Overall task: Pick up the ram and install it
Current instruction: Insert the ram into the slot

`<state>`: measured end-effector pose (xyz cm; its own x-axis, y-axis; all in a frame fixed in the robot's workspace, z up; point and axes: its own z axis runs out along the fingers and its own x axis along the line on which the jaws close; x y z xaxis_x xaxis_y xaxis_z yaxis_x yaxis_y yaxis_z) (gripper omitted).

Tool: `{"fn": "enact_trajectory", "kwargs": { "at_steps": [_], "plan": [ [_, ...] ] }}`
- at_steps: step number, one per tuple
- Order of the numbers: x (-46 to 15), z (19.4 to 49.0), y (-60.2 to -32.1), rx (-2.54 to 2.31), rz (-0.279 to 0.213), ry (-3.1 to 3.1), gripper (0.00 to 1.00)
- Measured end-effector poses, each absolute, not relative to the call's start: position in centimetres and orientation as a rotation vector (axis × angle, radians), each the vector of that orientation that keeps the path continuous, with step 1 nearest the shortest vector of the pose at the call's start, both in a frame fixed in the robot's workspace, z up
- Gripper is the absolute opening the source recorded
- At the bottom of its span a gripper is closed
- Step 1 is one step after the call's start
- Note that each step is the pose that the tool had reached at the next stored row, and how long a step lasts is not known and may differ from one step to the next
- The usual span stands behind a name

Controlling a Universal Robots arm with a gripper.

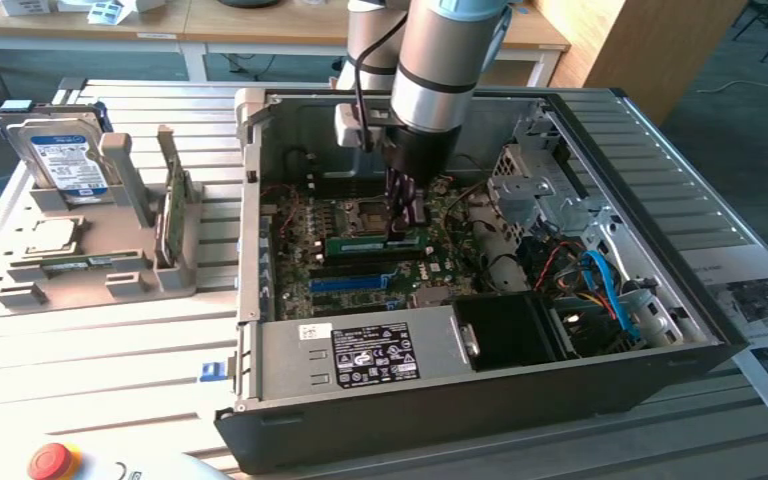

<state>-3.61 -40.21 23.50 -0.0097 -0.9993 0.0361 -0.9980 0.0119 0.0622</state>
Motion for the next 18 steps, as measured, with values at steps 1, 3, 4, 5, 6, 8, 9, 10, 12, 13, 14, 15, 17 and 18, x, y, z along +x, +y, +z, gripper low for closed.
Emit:
{"fn": "enact_trajectory", "kwargs": {
  "at_steps": [1,3,4,5,6,8,9,10,12,13,14,15,17,18],
  "plan": [
    [-3.61,23.50,-40.20,2.160,-0.029,-2.184,0.12],
    [-3.61,23.50,-40.20,2.160,-0.029,-2.184,0.12],
    [-3.61,23.50,-40.21,2.160,-0.029,-2.184,0.12],
    [-3.62,23.48,-40.20,2.160,-0.029,-2.184,0.12],
    [-3.63,23.46,-40.20,2.160,-0.029,-2.184,0.12],
    [-3.67,23.45,-40.20,2.160,-0.029,-2.184,0.12],
    [-3.67,23.44,-40.20,2.160,-0.029,-2.184,0.12],
    [-3.67,23.44,-40.20,2.160,-0.029,-2.184,0.12],
    [-3.67,23.42,-40.21,2.160,-0.029,-2.184,0.12],
    [-3.67,23.41,-40.23,2.161,-0.029,-2.184,0.12],
    [-3.68,23.41,-40.26,2.160,-0.029,-2.184,0.12],
    [-3.68,23.42,-40.29,2.160,-0.029,-2.184,0.12],
    [-3.67,23.41,-40.35,2.160,-0.029,-2.184,0.12],
    [-3.67,23.41,-40.39,2.160,-0.029,-2.184,0.12]
  ]
}}
